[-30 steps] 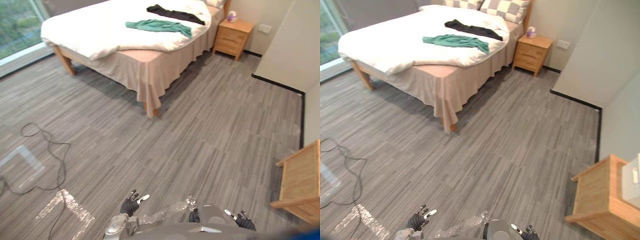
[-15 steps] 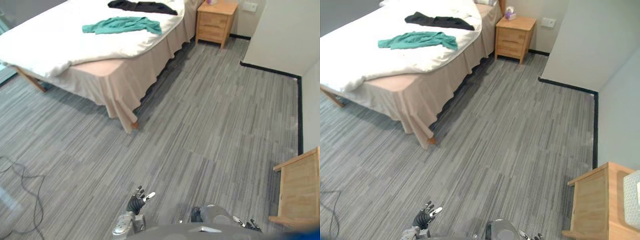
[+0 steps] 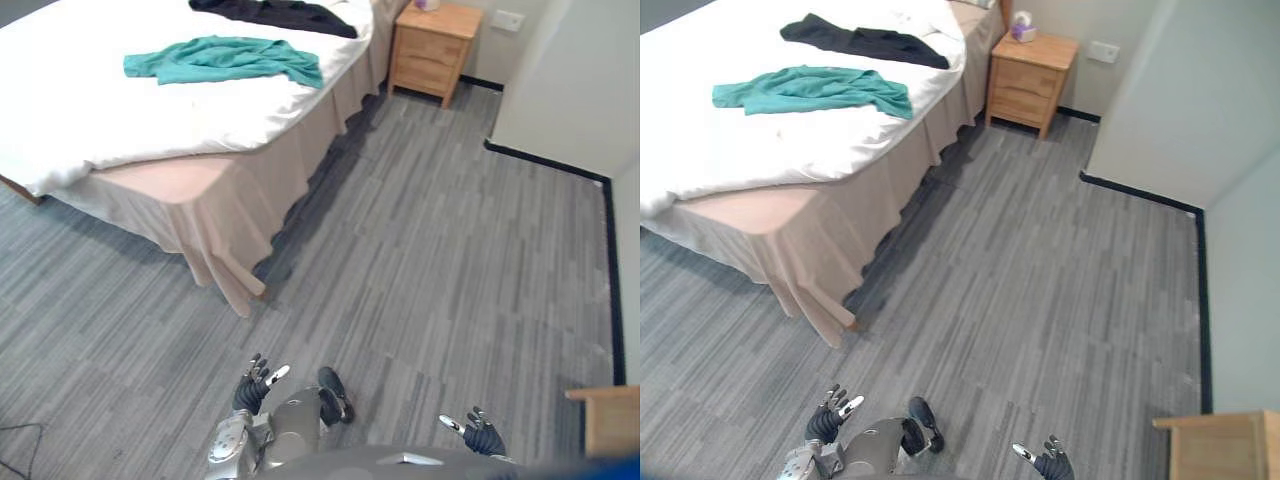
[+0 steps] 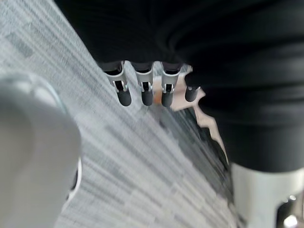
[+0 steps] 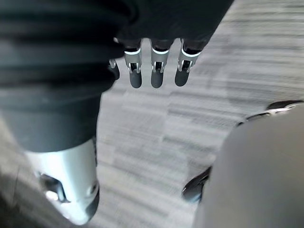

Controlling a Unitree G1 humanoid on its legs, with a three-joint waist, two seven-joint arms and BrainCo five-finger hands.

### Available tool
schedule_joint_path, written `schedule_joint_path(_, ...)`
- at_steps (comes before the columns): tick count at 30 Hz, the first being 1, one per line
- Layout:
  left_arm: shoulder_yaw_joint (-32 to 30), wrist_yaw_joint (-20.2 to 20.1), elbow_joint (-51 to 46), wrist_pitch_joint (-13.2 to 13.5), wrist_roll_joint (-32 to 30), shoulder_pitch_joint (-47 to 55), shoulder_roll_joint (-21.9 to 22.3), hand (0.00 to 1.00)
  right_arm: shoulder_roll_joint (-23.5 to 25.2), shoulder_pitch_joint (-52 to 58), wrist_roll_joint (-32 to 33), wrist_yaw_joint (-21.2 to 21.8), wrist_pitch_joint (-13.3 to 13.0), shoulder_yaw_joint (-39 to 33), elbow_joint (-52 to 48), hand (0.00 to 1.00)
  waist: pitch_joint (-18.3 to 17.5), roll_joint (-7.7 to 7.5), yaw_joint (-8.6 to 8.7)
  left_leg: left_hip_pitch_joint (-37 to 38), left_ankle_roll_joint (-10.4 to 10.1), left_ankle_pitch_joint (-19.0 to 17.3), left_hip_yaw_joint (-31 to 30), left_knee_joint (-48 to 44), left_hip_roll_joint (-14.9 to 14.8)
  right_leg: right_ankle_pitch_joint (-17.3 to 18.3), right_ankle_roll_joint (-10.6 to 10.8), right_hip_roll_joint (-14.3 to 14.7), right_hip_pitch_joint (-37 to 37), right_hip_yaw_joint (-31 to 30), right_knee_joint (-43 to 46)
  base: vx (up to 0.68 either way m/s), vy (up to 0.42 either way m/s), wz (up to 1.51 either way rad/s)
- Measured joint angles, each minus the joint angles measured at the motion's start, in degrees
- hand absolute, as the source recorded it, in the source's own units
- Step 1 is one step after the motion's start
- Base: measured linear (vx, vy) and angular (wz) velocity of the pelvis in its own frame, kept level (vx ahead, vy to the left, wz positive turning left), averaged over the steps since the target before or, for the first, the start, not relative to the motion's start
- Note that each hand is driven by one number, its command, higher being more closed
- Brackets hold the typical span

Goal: Tidy the bed and pick cloth on bed and put in laundry

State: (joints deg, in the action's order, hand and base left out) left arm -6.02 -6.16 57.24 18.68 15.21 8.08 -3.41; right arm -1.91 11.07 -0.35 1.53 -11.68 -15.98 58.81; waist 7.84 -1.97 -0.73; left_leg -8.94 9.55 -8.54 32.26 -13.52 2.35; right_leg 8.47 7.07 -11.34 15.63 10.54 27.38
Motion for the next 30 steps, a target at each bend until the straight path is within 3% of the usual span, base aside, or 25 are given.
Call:
schedule_joint_path(1,1.8,0.0,0.2,-0.3,-0.1,-0.2,-0.8,0.0,0.4,-0.2,0.0,0.0,-0.1,-1.5,0.8,0.0,-0.1,-0.27,0.22,2.6,-0.1,-0.4,-2.5,1.5,1.8,-4.0,5.1,-0.5,-5.4,-2.5,13.8,0.43,0.274,0.93)
schedule_joint_path(2,2.5,-0.1,0.3,-0.5,-0.1,-0.4,-1.0,0.0,0.4,-0.4,0.0,0.0,-0.2,-2.0,1.1,0.0,-0.1,-0.27,0.28,4.1,0.3,-0.4,-3.9,2.2,2.5,-4.4,6.1,-0.5,-8.1,-3.0,20.6,0.41,0.21,0.99)
schedule_joint_path(3,4.0,-0.1,0.8,-0.8,-0.2,-0.3,-1.2,0.0,0.0,-0.7,0.1,0.0,-0.1,-2.5,1.8,0.0,0.1,0.3,0.7,7.5,0.3,-0.5,-6.6,4.3,3.7,-3.9,5.6,-0.8,-12.6,-2.1,30.4,0.39,0.163,1.11)
schedule_joint_path(4,5.3,-0.1,2.1,-1.0,-0.1,-0.3,-1.0,0.0,-0.9,-0.5,0.2,0.0,0.0,-2.2,1.9,0.0,0.1,2.15,1.52,11.1,0.3,-0.4,-9.6,6.5,4.0,-1.8,3.7,-1.0,-17.3,0.5,35.8,0.39,0.144,1.15)
schedule_joint_path(6,5.9,-0.3,2.6,-1.6,0.0,-0.6,-0.5,0.0,-1.1,0.0,0.9,0.1,0.0,-1.8,1.0,0.0,0.3,3.42,2.08,15.4,-0.5,-0.1,-13.7,8.6,4.0,1.8,0.8,-0.3,-23.3,1.9,36.0,0.4,0.088,1.29)
schedule_joint_path(8,5.9,-1.1,2.6,-2.0,0.0,-1.5,-0.4,0.0,-0.8,-0.1,3.1,0.1,0.0,-1.8,0.4,0.0,0.6,3.03,3.0,16.3,-5.5,-0.8,-18.7,4.5,3.8,3.7,-0.9,0.7,-26.1,1.7,25.4,0.4,0.009,1.69)
schedule_joint_path(9,5.3,-1.7,1.6,-1.6,0.1,-1.9,-1.9,0.0,1.1,-0.4,3.7,0.0,0.0,-1.9,0.5,0.0,0.9,-1.46,2.84,13.7,-6.0,-4.1,-20.8,-3.8,4.9,3.3,-2.3,-2.5,-26.4,-0.5,13.6,0.25,-0.091,1.9)
schedule_joint_path(10,5.1,-2.4,0.0,-0.9,0.1,-2.1,-2.4,0.0,2.0,0.3,4.3,0.1,-0.1,-2.4,0.0,0.0,0.9,-0.81,2.84,12.6,-1.2,-6.8,-19.8,-3.7,0.8,2.3,-0.6,-3.7,-26.6,-1.2,6.5,0.21,-0.231,1.9)
schedule_joint_path(11,3.5,-2.1,0.0,-0.8,0.4,-3.0,-2.0,0.0,1.8,0.9,5.2,-0.1,-0.1,-2.3,0.0,0.0,1.1,-1.13,1.87,13.0,-2.9,-8.4,-20.5,-5.1,1.2,0.0,1.0,-4.2,-26.5,-4.5,0.7,0.19,-0.315,1.17)
schedule_joint_path(12,2.4,-2.2,0.5,-1.0,0.5,-1.4,-1.3,0.0,1.4,1.1,5.3,-0.1,-0.2,-1.6,0.1,0.0,0.8,-0.62,0.81,14.6,-3.4,-9.1,-21.1,-4.2,0.8,-1.6,0.5,-3.3,-26.8,-6.3,-2.9,0.22,-0.302,0.81)
schedule_joint_path(14,0.1,-2.2,0.2,-0.8,1.3,0.8,0.3,0.0,1.0,1.2,5.8,-0.2,-1.2,-0.3,-0.3,0.0,0.1,0.54,1.56,16.2,-4.4,-9.7,-25.7,-2.6,0.2,-3.6,-1.3,-0.1,-27.0,-8.2,-7.3,0.34,-0.223,0.96)
schedule_joint_path(16,-1.1,-2.2,0.2,-0.7,2.2,0.9,0.8,0.0,0.2,2.2,5.7,-0.3,-1.3,2.0,-0.4,0.0,-0.5,0.29,1.13,16.9,-7.2,-10.9,-27.5,-2.7,-0.5,-8.5,-2.8,2.7,-25.4,-6.9,-11.1,0.43,-0.306,0.74)
schedule_joint_path(17,-1.4,-2.1,0.3,-0.7,2.3,1.0,1.4,0.0,-0.6,2.0,5.6,-0.3,-1.3,2.6,-0.3,0.0,-0.7,0.96,0.96,17.4,-8.0,-11.3,-27.5,-2.7,-1.4,-7.6,-2.3,2.8,-24.4,-5.7,-11.9,0.45,-0.314,0.29)
schedule_joint_path(18,-1.6,-2.1,0.2,-0.6,2.2,1.9,2.9,0.0,-2.2,1.6,5.5,-0.2,-1.2,4.0,-0.5,0.0,-1.1,2.73,0.78,18.0,-9.7,-11.0,-26.9,-2.3,-3.5,-7.5,-2.9,4.3,-23.2,-4.3,-12.9,0.33,-0.224,0.26)
schedule_joint_path(20,-3.1,-2.2,0.2,-0.5,2.3,1.9,4.4,0.0,-3.3,1.6,5.5,-0.3,-1.1,5.6,-0.5,0.0,-1.9,3.99,1.61,19.4,-13.3,-8.6,-26.1,0.0,-5.2,-6.7,-4.1,5.0,-21.4,-1.8,-14.4,0.37,-0.246,0.42)
schedule_joint_path(22,-3.7,-2.2,-0.2,0.0,2.6,1.7,5.1,0.0,-3.4,1.6,5.4,-0.6,-0.4,5.8,-0.5,0.0,-1.7,3.95,1.21,19.5,-13.8,-6.8,-26.1,-1.8,-6.3,-6.4,-4.5,5.6,-18.0,0.0,-17.0,0.23,-0.192,0.47)
schedule_joint_path(24,-4.1,-2.2,-0.8,0.5,3.6,1.7,4.8,0.0,-3.5,1.6,5.1,-1.0,0.8,6.9,-0.5,0.0,-1.4,3.37,0.88,16.8,-14.4,-6.1,-25.0,-9.3,-7.3,-6.2,-4.9,5.6,-13.9,1.9,-20.2,0.14,-0.133,0.51)
schedule_joint_path(25,-4.4,-2.2,-1.2,0.5,3.8,1.7,4.2,0.0,-3.7,1.6,5.1,-1.3,1.7,7.5,-0.5,0.0,-1.1,2.47,-0.08,15.4,-13.4,-7.3,-21.0,-13.2,-8.8,-6.1,-5.0,5.1,-11.4,2.5,-22.1,0.09,-0.086,0.36)
schedule_joint_path(26,-4.4,-2.2,-1.2,0.5,3.8,1.7,4.3,0.0,-3.8,1.6,5.1,-1.3,2.0,7.4,-0.5,0.0,-1.2,2.6,-0.25,15.5,-13.3,-8.2,-19.0,-12.1,-9.8,-6.1,-5.0,5.0,-10.9,2.9,-22.5,0.04,-0.082,0.38)
schedule_joint_path(27,-4.3,-2.3,-1.3,0.5,3.7,1.7,4.8,0.0,-4.2,1.9,5.0,-1.3,2.4,7.2,-0.4,0.0,-1.4,3.09,-0.16,15.1,-13.7,-7.0,-16.7,-7.2,-11.1,-6.1,-4.9,5.0,-10.8,3.7,-22.9,0.01,-0.025,0.32)
schedule_joint_path(28,-4.3,-2.5,-1.0,0.5,3.3,1.7,5.1,0.0,-4.6,1.6,5.0,-1.3,2.6,7.1,-0.2,0.0,-1.5,3.66,-0.18,15.1,-13.8,-4.9,-17.1,-2.4,-11.2,-6.3,-4.3,5.3,-10.6,4.2,-23.7,0.01,0.002,0.27)
schedule_joint_path(30,-3.1,-2.7,0.4,0.6,3.2,1.5,4.3,0.0,-4.5,0.7,4.7,-1.2,2.6,6.9,0.3,0.0,-1.7,3.78,0.05,16.7,-13.0,-4.4,-17.5,3.5,-10.0,-7.6,-3.1,5.5,-10.2,4.3,-26.4,0.0,0.052,0.23)
